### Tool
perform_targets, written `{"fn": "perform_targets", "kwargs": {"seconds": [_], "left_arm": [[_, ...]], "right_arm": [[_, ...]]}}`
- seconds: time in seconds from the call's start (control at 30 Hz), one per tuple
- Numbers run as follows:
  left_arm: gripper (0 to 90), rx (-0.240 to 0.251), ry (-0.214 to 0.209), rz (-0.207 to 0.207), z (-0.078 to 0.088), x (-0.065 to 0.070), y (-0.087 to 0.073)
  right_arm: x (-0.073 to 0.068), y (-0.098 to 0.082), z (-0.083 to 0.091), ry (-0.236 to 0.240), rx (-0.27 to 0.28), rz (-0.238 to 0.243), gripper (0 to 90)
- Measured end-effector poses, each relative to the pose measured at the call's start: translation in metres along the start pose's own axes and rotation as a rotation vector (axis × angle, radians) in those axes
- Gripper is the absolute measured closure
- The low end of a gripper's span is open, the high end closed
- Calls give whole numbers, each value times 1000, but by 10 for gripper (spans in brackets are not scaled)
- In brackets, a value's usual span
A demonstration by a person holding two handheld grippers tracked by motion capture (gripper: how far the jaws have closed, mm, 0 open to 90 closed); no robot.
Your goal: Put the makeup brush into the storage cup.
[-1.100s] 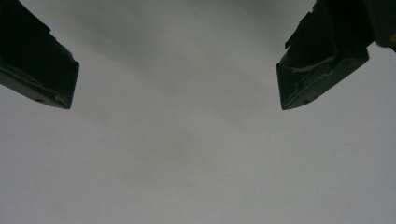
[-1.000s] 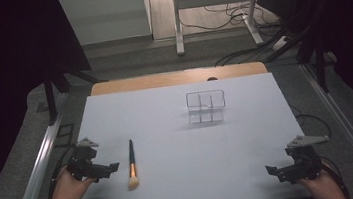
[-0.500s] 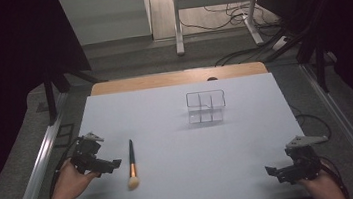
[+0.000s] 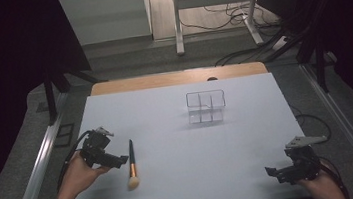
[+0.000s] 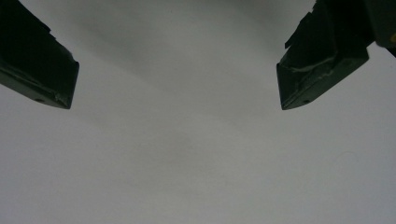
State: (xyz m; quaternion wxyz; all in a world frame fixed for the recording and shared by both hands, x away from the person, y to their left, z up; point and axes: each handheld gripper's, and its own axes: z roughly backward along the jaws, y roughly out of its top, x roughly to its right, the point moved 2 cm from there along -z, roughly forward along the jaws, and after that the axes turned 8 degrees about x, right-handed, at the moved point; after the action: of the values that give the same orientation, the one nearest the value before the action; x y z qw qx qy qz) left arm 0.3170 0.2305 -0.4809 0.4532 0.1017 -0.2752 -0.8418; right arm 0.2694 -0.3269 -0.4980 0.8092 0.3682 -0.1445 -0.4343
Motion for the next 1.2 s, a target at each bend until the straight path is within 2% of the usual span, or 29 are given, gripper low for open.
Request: {"fn": "perform_targets", "kwargs": {"seconds": [0.77,0.93,1.07,1.2], "left_arm": [[18,-26,-32,-14,-21,16,24],[5,-26,-57,-3,-27,17,22],[13,-50,-39,-9,-32,17,16],[29,-52,-40,-1,-36,17,12]], "right_arm": [[-1,-1,-1,9,-15,4,0],[-1,-1,-2,10,-20,6,0],[-1,-1,-2,11,-21,7,0],[-2,-1,-2,11,-24,10,0]]}}
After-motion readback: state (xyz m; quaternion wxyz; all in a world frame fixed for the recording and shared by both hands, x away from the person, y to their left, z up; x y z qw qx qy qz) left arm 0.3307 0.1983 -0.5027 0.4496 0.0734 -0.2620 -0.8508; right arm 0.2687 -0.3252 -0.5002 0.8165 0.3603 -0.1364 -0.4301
